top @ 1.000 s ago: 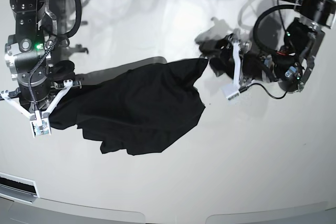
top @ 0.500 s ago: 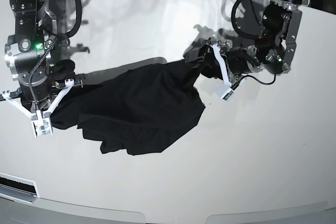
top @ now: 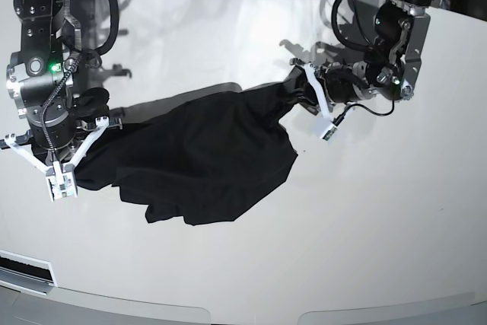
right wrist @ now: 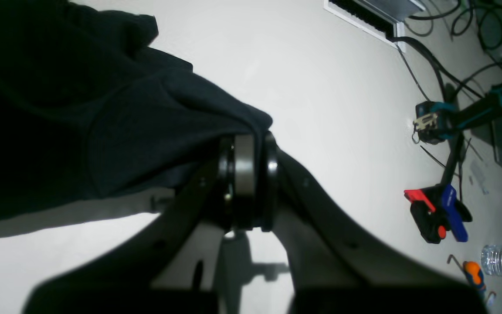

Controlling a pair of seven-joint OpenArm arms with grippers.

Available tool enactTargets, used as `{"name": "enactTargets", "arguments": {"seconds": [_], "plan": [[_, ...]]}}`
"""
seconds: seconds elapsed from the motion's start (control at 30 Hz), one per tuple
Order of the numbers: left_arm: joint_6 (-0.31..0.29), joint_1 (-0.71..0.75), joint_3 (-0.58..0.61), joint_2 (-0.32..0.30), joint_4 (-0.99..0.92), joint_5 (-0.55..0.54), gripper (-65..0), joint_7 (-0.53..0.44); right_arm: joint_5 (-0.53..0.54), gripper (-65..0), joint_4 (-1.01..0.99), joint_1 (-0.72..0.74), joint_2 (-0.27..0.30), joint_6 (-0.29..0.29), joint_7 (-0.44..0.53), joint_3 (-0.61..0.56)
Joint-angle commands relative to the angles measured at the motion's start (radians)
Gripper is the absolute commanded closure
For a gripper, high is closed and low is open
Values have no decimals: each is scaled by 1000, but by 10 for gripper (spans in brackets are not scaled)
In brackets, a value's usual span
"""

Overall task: Layout the t-shirt on the table in an organized manner, then fold the t-shirt properly
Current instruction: 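Pull the grippers apart to stretch the black t-shirt between them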

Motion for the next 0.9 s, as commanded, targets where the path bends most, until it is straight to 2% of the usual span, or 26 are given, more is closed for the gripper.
{"name": "enactTargets", "arguments": {"seconds": [0.0,0.2,0.27,0.37,0.43,0.53,0.6,0.77,0.87], "plan": [[-3,-23,-4,-11,14,-22,0,6,-4,0,19,14,9,-5,27,5],[-3,-89,-6,-30,121,-113,0,214,-5,0,19,13,10,1,28,5],[-3,-100,-6,-58,198,-112,0,247,-3,0,19,13,12,47,29,5],[10,-107,-6,-129,335,-30,0,233,48,0,19,13,32,129,31,5],[54,-117,-6,-182,412,54,0,211,70,0,19,13,61,156,31,5],[105,-148,-6,-272,486,121,0,179,62,0,19,13,113,123,22,5],[126,-176,-6,-329,506,123,0,172,63,0,19,10,144,103,4,5],[129,-253,-5,-452,514,107,0,143,65,0,19,-12,182,110,-3,5],[124,-307,-5,-511,514,43,0,141,124,0,19,-11,194,184,-2,5]]}}
